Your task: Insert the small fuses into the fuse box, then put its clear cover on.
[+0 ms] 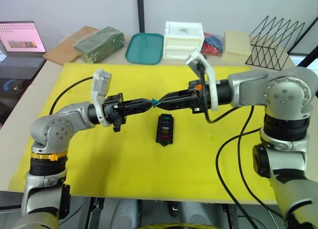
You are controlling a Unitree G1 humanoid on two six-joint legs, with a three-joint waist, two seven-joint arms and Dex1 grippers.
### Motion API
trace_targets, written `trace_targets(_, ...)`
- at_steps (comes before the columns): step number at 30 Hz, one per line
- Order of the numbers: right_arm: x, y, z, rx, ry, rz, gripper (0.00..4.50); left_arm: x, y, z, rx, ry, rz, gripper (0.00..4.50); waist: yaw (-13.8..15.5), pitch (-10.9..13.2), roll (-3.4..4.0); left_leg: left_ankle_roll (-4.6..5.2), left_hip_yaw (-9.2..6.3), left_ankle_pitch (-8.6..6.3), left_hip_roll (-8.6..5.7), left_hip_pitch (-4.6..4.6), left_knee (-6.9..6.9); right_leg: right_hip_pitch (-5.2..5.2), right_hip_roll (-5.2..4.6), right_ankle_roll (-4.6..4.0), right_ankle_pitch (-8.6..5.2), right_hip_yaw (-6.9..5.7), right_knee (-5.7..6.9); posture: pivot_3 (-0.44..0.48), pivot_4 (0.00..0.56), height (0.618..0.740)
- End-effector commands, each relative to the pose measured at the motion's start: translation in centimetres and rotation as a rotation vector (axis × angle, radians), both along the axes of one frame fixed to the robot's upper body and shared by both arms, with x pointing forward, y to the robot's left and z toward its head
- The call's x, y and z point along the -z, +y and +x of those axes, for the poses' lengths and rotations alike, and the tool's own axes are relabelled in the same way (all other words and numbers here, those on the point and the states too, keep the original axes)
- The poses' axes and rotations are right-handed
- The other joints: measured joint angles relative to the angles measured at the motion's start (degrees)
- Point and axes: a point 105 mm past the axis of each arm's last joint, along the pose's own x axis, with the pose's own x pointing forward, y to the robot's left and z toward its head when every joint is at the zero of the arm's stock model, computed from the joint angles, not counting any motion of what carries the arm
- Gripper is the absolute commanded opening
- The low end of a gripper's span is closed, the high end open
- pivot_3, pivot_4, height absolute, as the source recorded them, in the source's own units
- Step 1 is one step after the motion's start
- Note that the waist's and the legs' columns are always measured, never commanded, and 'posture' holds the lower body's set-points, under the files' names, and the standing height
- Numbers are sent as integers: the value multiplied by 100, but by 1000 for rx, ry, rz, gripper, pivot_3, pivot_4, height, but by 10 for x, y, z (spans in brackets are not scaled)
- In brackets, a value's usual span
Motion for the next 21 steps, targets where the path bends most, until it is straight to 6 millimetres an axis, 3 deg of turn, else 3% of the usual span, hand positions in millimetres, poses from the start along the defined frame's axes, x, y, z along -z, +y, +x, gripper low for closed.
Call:
trace_targets(1,-8,1,-5,-29,-39,20,1143,-12,-1,-4,9,-56,-10,0,0,0,0,0,0,0,0,0,0,0,0,0,0,0,0,0,150,740)
trace_targets(5,-8,2,-5,-30,-39,18,1143,-12,-1,-4,8,-57,-11,0,1,0,0,0,0,0,0,0,0,0,0,0,0,0,-1,0,150,740)
trace_targets(8,-8,3,-5,-32,-39,20,643,-11,-1,-4,7,-57,-11,0,1,0,0,0,0,0,0,0,-1,0,0,0,0,0,-1,0,150,740)
trace_targets(10,-8,3,-4,-32,-40,20,19,-11,-1,-4,6,-56,-12,0,2,0,0,0,0,0,0,-1,-1,-1,0,0,0,0,-2,0,150,740)
trace_targets(18,-9,5,-5,-40,-42,24,19,-10,-2,-5,1,-55,-5,0,1,0,0,0,0,0,0,-1,-3,-2,0,0,0,0,-3,0,150,740)
trace_targets(21,-10,4,-4,-35,-50,16,19,-1,-1,1,-14,-8,67,0,-1,1,0,0,0,0,0,-2,-3,-2,0,0,0,0,-4,0,150,740)
